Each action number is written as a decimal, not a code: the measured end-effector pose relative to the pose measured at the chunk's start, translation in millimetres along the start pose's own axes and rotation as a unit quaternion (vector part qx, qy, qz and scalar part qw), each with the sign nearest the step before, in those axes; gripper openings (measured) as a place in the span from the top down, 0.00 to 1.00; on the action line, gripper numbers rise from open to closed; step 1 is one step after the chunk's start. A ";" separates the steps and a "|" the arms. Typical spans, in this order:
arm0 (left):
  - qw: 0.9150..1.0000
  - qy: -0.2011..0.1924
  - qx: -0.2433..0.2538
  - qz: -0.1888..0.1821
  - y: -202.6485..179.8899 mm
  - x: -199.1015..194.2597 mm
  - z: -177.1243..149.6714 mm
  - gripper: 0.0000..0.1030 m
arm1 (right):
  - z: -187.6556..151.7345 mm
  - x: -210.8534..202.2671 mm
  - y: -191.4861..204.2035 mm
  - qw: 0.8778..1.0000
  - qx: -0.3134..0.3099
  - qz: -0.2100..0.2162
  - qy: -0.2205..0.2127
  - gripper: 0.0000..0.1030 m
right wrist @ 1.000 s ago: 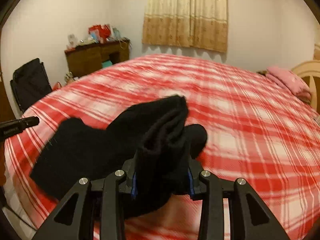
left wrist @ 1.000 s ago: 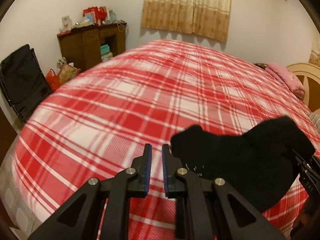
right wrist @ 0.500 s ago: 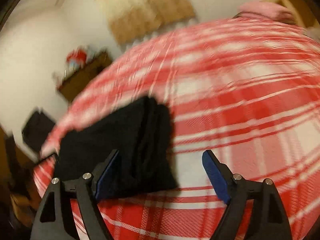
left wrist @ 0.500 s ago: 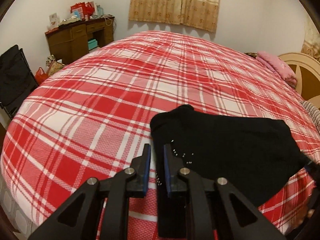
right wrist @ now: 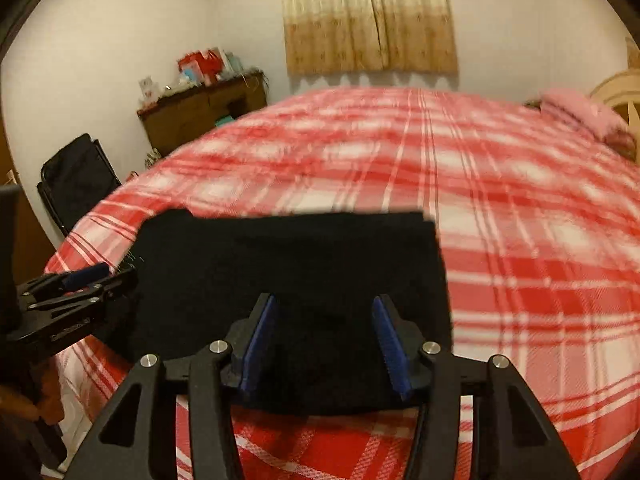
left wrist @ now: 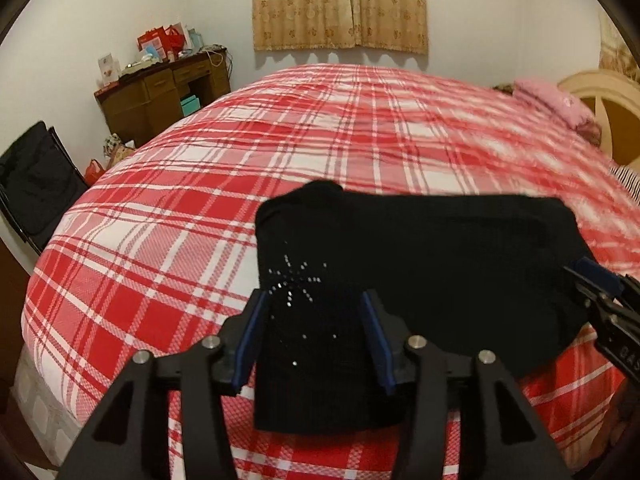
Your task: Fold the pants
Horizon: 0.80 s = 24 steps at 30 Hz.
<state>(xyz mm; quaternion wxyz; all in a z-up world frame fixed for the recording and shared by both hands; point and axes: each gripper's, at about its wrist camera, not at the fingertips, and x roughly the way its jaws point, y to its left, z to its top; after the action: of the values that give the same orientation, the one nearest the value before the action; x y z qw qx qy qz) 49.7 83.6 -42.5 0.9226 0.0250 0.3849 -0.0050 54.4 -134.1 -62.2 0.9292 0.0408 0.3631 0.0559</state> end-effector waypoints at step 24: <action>0.999 -0.043 0.008 0.014 -10.5 -76.8 -28.4 0.20 | -24.2 -94.2 14.4 0.996 0.077 -0.029 -0.016 0.22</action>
<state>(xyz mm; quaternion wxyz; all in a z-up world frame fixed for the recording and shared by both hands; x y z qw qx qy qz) -24.8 73.7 -8.3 0.9379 0.0379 0.3448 0.0040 -31.9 -131.5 -15.2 0.9300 0.1029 0.3527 0.0000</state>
